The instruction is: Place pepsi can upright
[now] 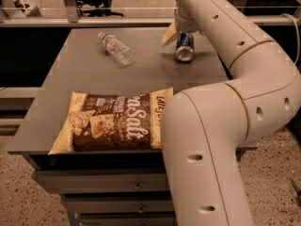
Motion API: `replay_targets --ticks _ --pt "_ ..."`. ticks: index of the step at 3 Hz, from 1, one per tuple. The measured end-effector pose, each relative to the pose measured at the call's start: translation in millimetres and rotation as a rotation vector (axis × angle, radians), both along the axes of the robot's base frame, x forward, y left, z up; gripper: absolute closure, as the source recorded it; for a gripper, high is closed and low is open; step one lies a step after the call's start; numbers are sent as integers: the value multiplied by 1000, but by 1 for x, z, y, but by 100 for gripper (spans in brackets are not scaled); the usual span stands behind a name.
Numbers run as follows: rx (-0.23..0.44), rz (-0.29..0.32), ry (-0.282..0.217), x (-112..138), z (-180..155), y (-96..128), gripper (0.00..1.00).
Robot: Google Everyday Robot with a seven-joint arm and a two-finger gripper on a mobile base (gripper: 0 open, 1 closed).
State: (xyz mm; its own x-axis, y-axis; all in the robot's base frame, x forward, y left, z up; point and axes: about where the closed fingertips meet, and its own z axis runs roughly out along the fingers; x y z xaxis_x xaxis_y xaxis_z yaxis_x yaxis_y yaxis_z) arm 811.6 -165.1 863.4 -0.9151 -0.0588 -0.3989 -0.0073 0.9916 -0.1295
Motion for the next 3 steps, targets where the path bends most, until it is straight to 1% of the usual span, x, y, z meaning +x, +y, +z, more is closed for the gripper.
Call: replay_targets --ticks 1,2,3 --pt "94 12 15 0 -9 -5 3" --pt "133 30 13 1 -10 -3 25" --pt "147 74 -22 7 -1 1 47"
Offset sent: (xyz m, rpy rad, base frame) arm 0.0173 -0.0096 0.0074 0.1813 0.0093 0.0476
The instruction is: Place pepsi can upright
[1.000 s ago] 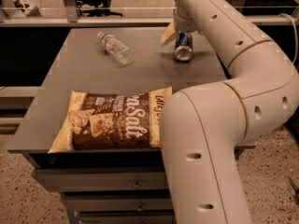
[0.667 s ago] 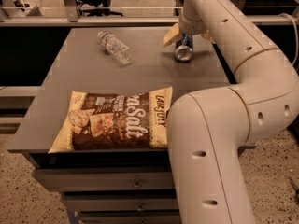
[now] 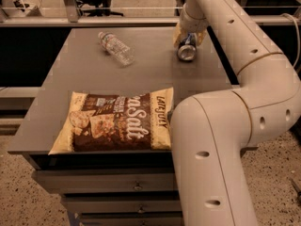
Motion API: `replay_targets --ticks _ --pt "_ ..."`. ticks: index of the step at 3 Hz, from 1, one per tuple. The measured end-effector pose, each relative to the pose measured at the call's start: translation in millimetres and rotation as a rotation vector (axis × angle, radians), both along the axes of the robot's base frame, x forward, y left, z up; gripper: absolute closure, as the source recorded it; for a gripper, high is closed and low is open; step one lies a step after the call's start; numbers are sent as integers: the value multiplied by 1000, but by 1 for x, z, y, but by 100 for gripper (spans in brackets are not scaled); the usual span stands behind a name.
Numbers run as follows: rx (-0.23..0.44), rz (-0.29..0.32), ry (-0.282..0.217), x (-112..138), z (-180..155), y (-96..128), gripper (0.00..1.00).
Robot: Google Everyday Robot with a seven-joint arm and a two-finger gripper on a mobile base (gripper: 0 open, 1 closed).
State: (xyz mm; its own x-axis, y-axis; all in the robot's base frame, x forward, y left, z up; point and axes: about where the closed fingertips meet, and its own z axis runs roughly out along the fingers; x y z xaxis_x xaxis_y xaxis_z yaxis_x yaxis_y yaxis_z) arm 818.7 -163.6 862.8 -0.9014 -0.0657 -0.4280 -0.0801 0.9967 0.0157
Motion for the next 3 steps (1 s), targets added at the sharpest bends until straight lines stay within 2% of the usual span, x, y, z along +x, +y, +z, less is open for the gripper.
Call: replay_targets --ticks 1,2,3 --pt "7 67 -64 6 19 6 72" --pt "48 162 -160 1 52 7 95" --pt "141 281 -299 -18 87 -4 100"
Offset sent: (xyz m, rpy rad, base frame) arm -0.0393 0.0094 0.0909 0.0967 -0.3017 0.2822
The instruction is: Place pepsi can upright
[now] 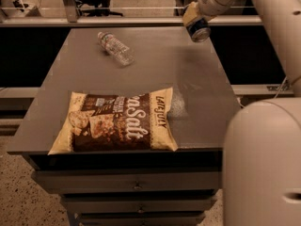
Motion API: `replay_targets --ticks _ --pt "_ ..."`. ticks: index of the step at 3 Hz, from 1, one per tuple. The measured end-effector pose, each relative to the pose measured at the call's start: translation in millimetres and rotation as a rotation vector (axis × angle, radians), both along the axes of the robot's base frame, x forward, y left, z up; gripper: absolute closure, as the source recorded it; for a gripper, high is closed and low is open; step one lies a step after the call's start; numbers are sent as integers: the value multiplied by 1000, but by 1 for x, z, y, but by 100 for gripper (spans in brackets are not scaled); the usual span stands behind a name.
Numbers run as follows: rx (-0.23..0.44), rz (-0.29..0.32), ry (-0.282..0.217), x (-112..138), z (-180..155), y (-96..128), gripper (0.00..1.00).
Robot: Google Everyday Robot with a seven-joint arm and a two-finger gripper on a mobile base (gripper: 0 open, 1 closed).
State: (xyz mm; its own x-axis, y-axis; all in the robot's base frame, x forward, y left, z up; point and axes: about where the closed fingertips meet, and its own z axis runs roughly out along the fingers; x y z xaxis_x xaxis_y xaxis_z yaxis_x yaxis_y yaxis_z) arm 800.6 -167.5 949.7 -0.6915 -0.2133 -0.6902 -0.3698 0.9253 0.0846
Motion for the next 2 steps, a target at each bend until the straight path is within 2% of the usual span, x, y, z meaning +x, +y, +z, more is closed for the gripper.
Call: replay_targets --ticks 1,2 --pt "149 134 -200 -36 30 -25 100" --pt "270 223 -312 -61 39 -39 100"
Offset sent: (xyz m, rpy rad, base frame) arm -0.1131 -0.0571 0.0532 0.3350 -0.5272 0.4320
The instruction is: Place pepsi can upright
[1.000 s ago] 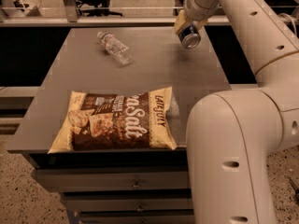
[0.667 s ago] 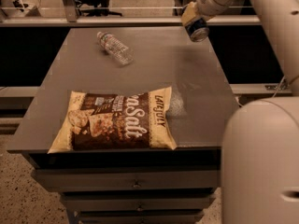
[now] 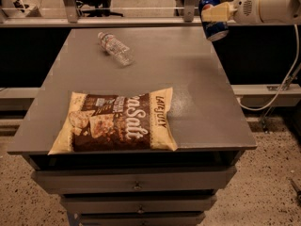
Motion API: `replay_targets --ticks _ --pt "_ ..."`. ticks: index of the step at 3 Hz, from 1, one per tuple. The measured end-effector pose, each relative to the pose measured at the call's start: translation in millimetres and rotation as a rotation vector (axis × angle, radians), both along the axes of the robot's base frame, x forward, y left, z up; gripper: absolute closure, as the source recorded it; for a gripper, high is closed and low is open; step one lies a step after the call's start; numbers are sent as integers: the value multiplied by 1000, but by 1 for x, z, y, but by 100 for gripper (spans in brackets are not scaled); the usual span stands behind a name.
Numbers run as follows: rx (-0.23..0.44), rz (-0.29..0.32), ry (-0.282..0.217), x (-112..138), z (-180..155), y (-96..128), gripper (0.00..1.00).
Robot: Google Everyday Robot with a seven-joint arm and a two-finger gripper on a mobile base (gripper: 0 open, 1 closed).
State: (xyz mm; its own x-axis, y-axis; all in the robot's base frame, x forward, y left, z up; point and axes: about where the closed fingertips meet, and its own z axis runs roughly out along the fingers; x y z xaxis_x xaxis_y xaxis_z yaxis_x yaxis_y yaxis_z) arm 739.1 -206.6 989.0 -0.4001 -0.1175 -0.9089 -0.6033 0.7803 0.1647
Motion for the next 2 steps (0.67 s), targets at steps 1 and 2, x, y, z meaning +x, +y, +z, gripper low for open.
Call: replay_targets --ticks 1,2 --pt "-7 62 -71 -9 9 9 100" --pt "-8 63 -70 -8 9 10 100"
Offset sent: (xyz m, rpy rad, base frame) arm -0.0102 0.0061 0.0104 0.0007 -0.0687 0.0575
